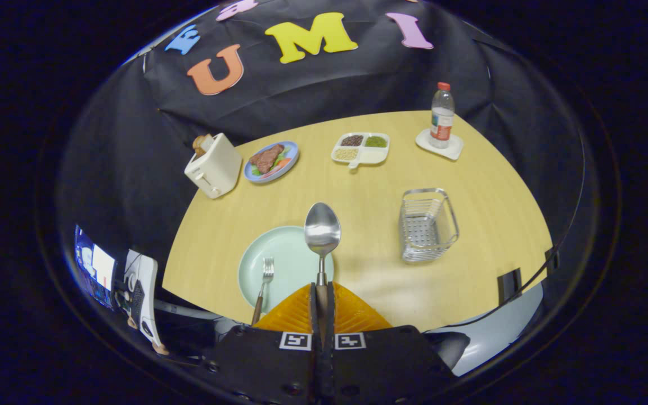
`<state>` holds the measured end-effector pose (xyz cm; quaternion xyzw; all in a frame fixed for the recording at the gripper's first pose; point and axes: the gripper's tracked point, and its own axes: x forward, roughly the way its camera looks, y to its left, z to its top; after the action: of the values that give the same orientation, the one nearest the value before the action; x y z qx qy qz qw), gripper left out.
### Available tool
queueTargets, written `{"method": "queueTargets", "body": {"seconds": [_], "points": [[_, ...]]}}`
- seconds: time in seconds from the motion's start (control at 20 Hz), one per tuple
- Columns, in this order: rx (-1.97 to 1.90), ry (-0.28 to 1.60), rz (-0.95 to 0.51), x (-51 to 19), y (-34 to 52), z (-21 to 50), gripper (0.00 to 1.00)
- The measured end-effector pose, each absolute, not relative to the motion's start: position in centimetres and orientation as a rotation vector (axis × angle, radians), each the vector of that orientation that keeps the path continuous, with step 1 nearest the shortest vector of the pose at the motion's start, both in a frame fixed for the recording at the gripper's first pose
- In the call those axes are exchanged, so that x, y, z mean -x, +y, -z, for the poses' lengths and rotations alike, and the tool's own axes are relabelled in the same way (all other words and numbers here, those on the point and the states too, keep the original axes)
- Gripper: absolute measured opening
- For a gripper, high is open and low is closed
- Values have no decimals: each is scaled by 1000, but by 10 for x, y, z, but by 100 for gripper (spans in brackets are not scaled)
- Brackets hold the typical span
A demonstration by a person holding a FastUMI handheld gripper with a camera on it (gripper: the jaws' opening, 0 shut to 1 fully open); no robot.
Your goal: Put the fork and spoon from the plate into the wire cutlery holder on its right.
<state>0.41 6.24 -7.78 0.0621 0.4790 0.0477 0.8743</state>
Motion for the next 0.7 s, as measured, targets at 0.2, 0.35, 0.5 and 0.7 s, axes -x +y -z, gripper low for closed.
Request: {"method": "queueTargets", "body": {"seconds": [0.2,0.35,0.5,0.7], "points": [[-91,989,9,-14,5,58,1],[-73,1047,59,-26,-18,57,0],[-53,1118,77,-32,-26,61,0],[-61,1195,66,-36,-25,73,0]]}}
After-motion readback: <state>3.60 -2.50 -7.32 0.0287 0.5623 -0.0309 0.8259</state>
